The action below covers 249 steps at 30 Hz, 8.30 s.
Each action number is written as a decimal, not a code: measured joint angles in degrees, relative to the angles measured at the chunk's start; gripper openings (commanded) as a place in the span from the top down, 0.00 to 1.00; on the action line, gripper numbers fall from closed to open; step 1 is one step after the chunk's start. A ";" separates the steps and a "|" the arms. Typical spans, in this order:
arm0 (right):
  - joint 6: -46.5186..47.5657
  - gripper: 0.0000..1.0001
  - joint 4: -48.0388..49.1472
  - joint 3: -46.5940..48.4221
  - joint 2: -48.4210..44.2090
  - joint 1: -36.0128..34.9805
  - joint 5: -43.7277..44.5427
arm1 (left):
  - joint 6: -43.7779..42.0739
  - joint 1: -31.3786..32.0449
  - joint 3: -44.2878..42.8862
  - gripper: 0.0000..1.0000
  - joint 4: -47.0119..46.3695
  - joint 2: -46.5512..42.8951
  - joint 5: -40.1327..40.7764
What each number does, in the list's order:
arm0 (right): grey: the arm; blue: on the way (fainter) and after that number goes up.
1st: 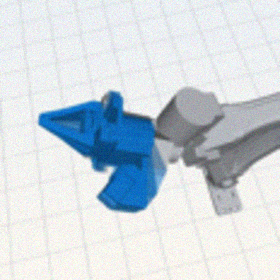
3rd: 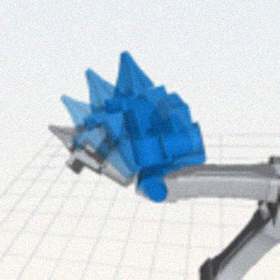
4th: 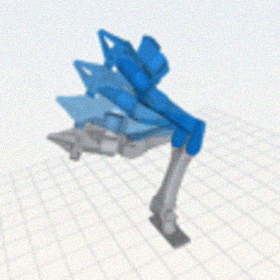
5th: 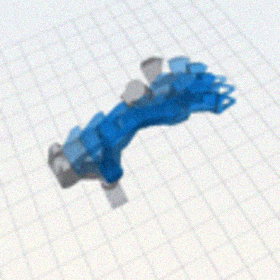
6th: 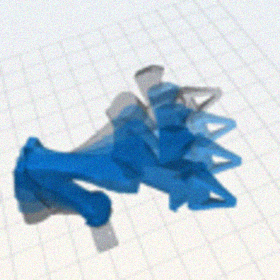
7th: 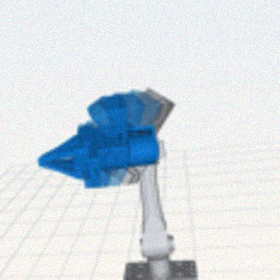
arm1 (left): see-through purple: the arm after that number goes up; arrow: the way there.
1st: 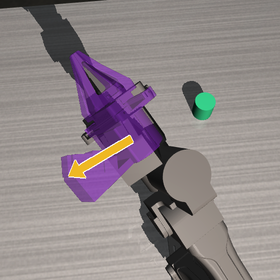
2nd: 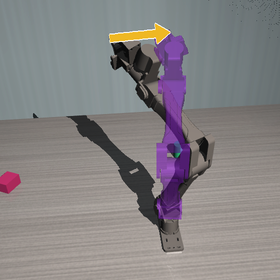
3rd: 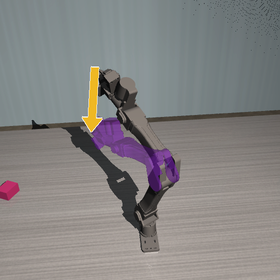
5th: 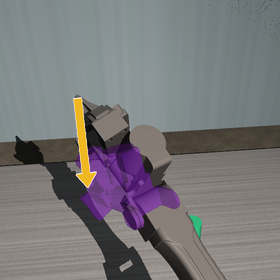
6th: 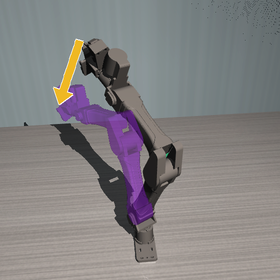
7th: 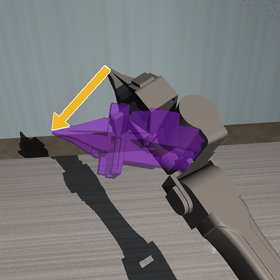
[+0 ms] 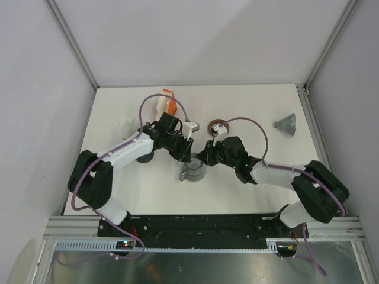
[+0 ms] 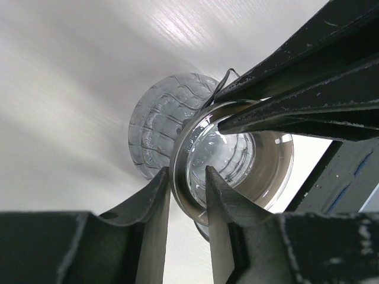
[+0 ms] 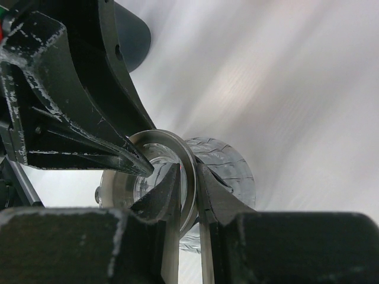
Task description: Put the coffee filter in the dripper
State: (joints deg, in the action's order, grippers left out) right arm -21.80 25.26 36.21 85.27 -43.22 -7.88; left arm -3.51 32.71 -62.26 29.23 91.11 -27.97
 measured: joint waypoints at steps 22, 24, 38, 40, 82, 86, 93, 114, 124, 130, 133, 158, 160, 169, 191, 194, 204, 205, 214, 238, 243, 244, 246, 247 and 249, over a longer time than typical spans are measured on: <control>-1.64 1.00 7.93 -0.04 4.55 -0.33 3.26 | -0.98 -2.47 -1.84 0.60 1.07 0.00 0.98; -1.64 1.00 7.28 -0.15 4.00 -0.35 3.74 | -0.98 -2.49 -2.12 0.60 1.07 0.00 0.52; -0.20 1.00 -1.18 0.68 -1.44 -3.43 8.20 | -1.01 -2.73 -3.78 0.59 1.46 0.11 -2.21; 0.15 1.00 -2.97 0.81 -2.32 -4.07 8.76 | -1.03 -2.91 -3.89 0.59 1.44 0.31 -2.25; 2.25 0.92 -8.17 5.01 -0.57 -4.90 10.29 | -3.10 -3.58 -2.47 0.86 -1.44 1.81 -4.61; 2.62 0.87 -11.87 6.62 -0.98 -4.96 10.34 | -3.06 -3.19 -2.82 0.86 -0.94 1.88 -4.44; 3.06 0.73 -17.07 8.68 -1.73 -5.03 10.05 | -3.02 -2.54 -2.86 0.86 -0.68 1.88 -4.63; 5.97 0.55 -25.94 10.14 -5.95 -1.57 5.60 | -2.97 -2.19 -3.78 0.68 1.07 1.88 -4.57; 7.13 0.31 -28.22 11.96 -10.38 1.40 4.83 | -2.93 -2.19 -6.95 0.55 1.49 1.86 -4.24; 8.55 0.01 -28.44 12.41 -13.79 6.08 4.85 | -2.95 -2.19 -8.22 0.34 1.55 1.42 -3.34; 9.42 0.01 -28.48 12.72 -14.82 9.20 4.92 | -3.02 -2.19 -9.14 0.27 1.79 0.66 -2.03; 7.76 0.09 -26.99 31.30 6.86 24.59 1.88 | -5.33 -3.28 -16.35 0.22 1.79 -5.42 13.03; 8.96 0.12 -30.67 33.92 11.19 23.02 6.56 | -5.64 -3.30 -16.35 0.22 1.79 -5.42 14.21; 13.20 0.22 -44.72 50.31 29.75 20.31 15.56 | -6.14 -3.56 -16.35 0.22 1.79 -5.40 16.50; 15.41 0.92 -51.36 59.28 40.63 20.48 13.64 | -6.69 -4.17 -16.35 0.22 1.79 -5.40 18.16; 15.30 0.99 -51.74 59.28 40.35 21.09 12.00 | -6.84 -4.20 -16.33 0.22 1.79 -5.40 18.40; 16.00 1.00 -53.64 53.72 30.32 20.68 10.64 | -7.13 -4.26 -16.33 0.22 1.79 -5.40 18.84; 16.20 1.00 -53.83 53.18 27.93 20.52 10.40 | -7.13 -4.26 -16.33 0.22 1.79 -5.40 18.86; 21.90 1.00 -55.67 51.21 9.94 11.04 5.42 | -7.54 -4.37 -16.33 0.22 1.81 -5.40 19.74; 27.04 0.84 -62.34 43.47 12.11 -3.69 1.57 | -7.52 -6.84 -16.33 0.21 1.79 -7.72 21.79; 27.06 0.77 -61.31 43.32 13.46 -3.69 2.43 | -7.52 -7.13 -16.31 0.21 1.81 -7.72 21.77; 27.06 0.75 -61.11 43.32 13.66 -3.69 2.45 | -7.52 -7.13 -16.31 0.21 1.81 -7.72 21.77; 27.23 0.68 -60.94 43.32 14.08 -3.69 2.49 | -7.52 -7.13 -16.31 0.21 1.81 -7.72 21.77; 27.30 0.65 -60.94 43.32 14.23 -3.69 2.47 | -7.52 -7.13 -16.31 0.21 1.81 -7.72 21.77; 27.45 0.62 -60.92 43.32 14.45 -3.69 2.38 | -7.52 -7.13 -16.31 0.21 1.79 -7.72 21.75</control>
State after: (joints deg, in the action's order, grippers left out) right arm 5.65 -35.66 79.53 99.72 -46.92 -5.50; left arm -11.03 25.58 -78.56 31.03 83.40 -6.22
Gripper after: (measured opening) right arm 0.380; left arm 0.787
